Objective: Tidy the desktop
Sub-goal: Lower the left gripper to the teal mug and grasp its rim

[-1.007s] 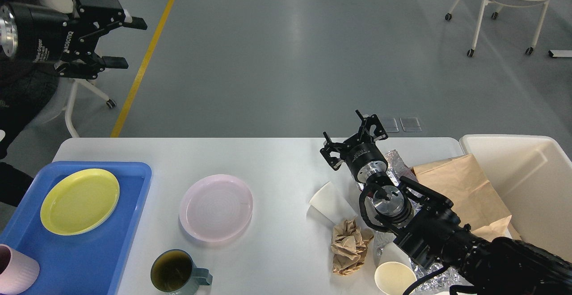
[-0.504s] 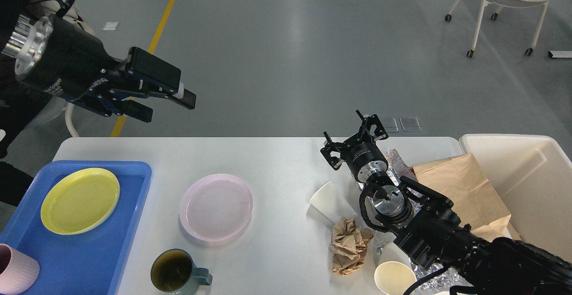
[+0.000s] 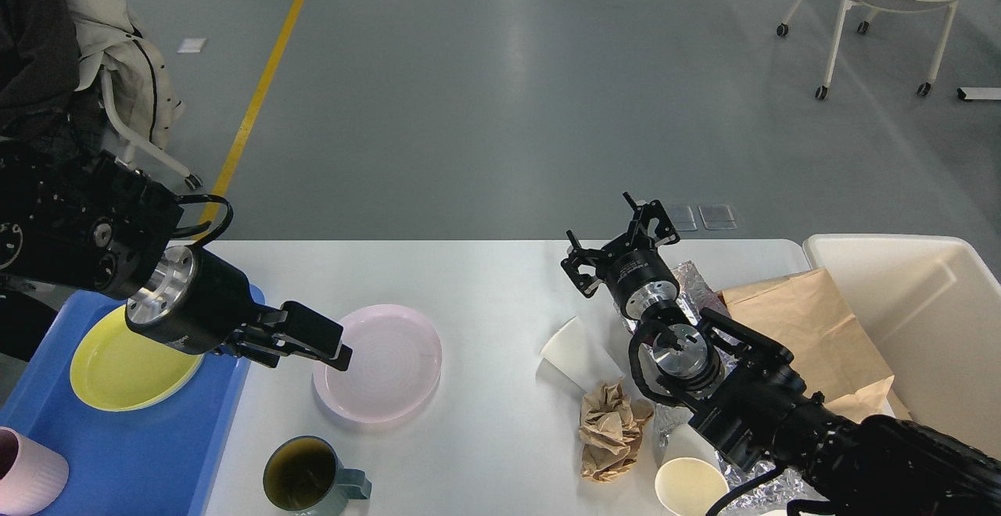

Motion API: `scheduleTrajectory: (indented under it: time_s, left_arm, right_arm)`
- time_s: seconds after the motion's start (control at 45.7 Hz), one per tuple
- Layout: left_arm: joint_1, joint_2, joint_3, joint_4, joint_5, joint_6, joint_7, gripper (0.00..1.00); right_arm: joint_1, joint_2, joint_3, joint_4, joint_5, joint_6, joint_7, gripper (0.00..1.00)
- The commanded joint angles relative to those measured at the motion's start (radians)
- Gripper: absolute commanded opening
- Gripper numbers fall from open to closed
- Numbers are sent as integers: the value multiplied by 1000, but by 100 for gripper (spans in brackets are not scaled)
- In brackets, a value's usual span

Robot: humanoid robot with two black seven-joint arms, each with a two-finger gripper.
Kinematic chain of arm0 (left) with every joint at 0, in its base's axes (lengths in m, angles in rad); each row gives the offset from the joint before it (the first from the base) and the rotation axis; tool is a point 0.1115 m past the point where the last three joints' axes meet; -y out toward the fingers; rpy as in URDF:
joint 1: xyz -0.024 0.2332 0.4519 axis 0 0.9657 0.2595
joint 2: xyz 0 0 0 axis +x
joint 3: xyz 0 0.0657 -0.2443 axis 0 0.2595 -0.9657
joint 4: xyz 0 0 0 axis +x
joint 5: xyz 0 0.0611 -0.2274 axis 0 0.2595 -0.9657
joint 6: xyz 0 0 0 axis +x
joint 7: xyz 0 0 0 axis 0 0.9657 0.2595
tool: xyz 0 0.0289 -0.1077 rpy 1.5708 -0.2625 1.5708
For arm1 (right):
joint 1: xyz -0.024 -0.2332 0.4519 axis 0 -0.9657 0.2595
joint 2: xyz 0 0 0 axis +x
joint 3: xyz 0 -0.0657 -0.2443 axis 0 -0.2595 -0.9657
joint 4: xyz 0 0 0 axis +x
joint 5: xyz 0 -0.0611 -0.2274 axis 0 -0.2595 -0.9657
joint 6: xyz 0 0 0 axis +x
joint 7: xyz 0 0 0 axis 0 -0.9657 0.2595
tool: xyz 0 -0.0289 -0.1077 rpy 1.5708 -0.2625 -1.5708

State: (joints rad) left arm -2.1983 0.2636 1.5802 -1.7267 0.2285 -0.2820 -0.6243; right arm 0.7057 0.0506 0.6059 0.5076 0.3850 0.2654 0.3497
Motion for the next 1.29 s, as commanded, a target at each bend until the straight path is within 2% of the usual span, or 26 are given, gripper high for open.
scheduleTrajectory:
  time_s: [0.0,0.153,0.416,0.635,0.788,1.029,1.27]
  left_arm:
    - [94,2,-11,-2,9,85,24,97]
    - [235,22,-11,3,58,210,60,96]
    - [345,23,-9,16,63,306,63,90]
    - [365,29,9,26,81,331,61,86]
    - [417,49,60,44,118,385,57,78]
    - [491,54,60,56,129,454,61,69]
    - [543,49,58,107,127,474,64,61]
  right_arm:
    - [0,0,0,0,0,0,0,100]
    - [0,0,0,0,0,0,0,100]
    - [0,0,0,0,0,0,0,100]
    - [0,0,0,0,0,0,0,100]
    - [0,0,0,0,0,0,0,100]
    - [0,0,0,0,0,0,0,100]
    - [0,0,0,0,0,0,0,100]
